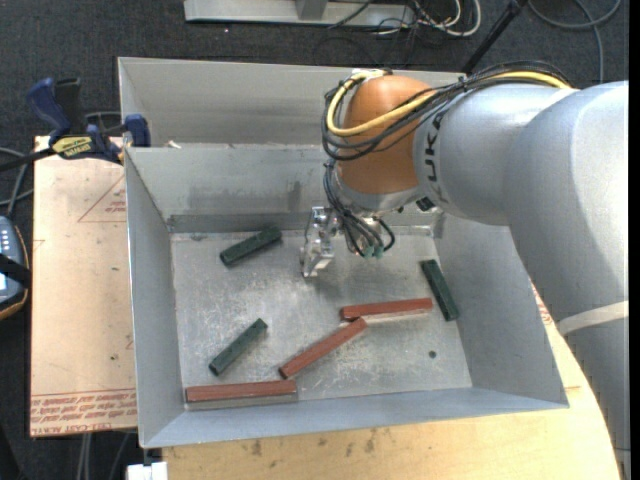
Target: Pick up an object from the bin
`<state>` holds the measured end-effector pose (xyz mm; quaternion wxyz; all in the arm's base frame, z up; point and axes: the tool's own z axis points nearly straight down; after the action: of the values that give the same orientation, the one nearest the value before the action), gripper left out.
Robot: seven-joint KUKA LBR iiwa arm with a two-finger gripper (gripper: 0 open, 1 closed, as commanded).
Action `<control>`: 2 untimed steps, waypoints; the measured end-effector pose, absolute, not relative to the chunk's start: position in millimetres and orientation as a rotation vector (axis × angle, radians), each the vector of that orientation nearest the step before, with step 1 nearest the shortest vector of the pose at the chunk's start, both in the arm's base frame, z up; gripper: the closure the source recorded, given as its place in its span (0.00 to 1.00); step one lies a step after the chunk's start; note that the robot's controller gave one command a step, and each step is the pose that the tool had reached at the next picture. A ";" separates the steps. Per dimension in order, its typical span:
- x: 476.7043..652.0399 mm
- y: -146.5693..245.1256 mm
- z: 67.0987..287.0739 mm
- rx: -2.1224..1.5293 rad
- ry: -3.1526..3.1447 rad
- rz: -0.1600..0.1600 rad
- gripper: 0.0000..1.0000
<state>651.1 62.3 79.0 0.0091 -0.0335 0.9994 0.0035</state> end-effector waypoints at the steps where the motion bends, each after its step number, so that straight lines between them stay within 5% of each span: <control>1: 651.1 62.3 79.0 -0.104 3.122 0.011 1.00; 2: 617.0 89.8 86.7 -0.265 3.125 -0.003 1.00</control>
Offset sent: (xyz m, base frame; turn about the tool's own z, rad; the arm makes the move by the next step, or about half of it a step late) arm -0.0755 0.0773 0.0303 -0.2505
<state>617.0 89.8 86.7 0.0029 -0.0846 0.9964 -0.0009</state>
